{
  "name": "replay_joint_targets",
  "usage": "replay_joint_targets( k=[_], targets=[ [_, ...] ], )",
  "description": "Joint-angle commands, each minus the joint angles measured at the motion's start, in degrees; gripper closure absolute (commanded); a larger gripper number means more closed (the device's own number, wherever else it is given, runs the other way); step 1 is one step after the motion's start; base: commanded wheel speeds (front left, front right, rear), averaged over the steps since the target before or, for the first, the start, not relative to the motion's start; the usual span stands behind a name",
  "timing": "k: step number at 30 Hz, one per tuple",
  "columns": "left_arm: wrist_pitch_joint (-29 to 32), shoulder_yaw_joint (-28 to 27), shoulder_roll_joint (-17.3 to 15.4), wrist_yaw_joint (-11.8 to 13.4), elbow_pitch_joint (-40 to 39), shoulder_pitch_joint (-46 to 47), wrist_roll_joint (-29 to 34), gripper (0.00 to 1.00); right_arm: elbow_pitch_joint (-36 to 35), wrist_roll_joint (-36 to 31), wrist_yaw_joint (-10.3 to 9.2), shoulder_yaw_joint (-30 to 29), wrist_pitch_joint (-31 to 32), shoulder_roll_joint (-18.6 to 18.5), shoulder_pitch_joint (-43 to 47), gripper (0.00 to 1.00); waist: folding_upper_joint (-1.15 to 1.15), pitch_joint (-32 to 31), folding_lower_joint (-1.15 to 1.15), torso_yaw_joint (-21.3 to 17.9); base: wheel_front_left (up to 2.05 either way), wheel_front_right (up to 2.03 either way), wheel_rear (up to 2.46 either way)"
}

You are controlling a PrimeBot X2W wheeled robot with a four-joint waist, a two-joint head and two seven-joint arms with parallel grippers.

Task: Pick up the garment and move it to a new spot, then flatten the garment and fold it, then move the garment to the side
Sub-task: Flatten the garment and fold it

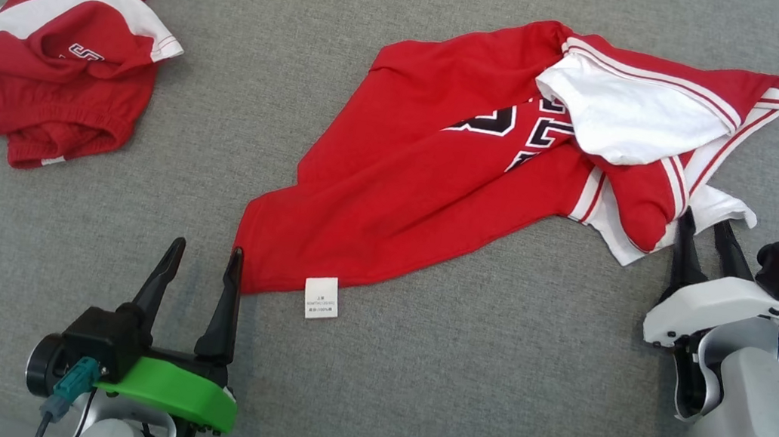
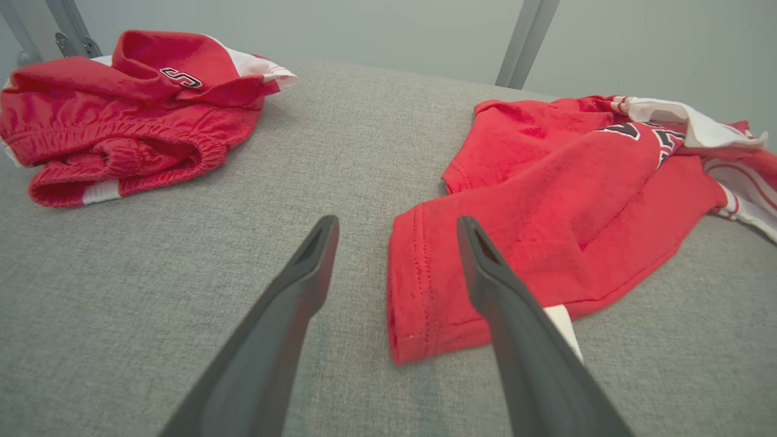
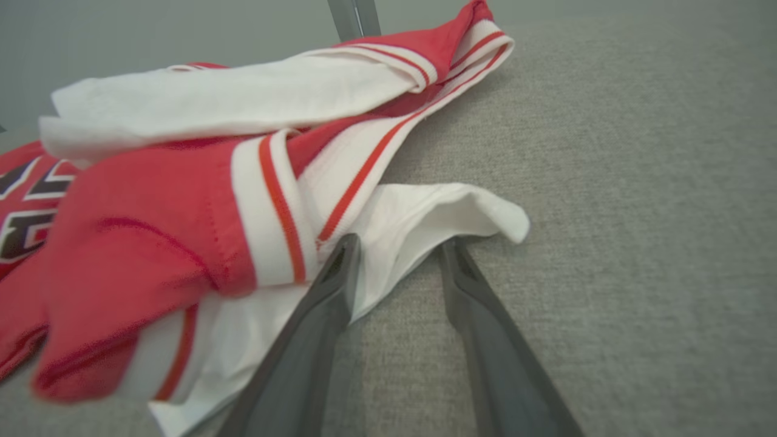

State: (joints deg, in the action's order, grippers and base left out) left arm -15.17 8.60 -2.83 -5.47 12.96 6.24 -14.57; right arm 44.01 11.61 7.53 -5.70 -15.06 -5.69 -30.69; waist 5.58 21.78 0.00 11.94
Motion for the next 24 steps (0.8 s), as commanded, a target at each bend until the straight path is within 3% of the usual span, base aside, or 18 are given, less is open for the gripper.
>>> replay_joint_targets(
  k=[1, 2, 9, 24],
  targets=[
    [0.1, -0.1, -0.1, 0.2, -0.2, -0.1, 0.0, 0.0, 0.6, 0.5, -0.08, -0.2, 0.1, 0.2, 0.3, 0.89, 0.0, 0.5, 0.0, 0.5, 0.0, 0.0, 0.0],
    [0.1, -0.2, -0.1, 0.2, -0.3, -0.1, 0.0, 0.0, 0.6, 0.7, -0.08, -0.8, 0.1, 0.3, 0.3, 1.0, 0.0, 0.6, 0.0, 0.5, 0.0, 0.0, 0.0],
    [0.1, -0.6, -0.1, 0.2, 0.0, -0.5, 0.1, 0.0, -3.0, 0.8, -0.09, -2.2, 0.0, 0.9, 3.1, 1.0, 0.0, -1.0, 0.0, -1.2, 0.0, 0.0, 0.0],
    [0.1, -3.5, -0.1, -0.3, 1.4, -5.7, 1.1, 0.0, -17.1, 4.4, -0.09, 0.8, 0.0, 2.6, 21.4, 0.97, 0.0, -12.2, 0.0, -11.5, 0.0, 0.0, 0.0]
  ],
)
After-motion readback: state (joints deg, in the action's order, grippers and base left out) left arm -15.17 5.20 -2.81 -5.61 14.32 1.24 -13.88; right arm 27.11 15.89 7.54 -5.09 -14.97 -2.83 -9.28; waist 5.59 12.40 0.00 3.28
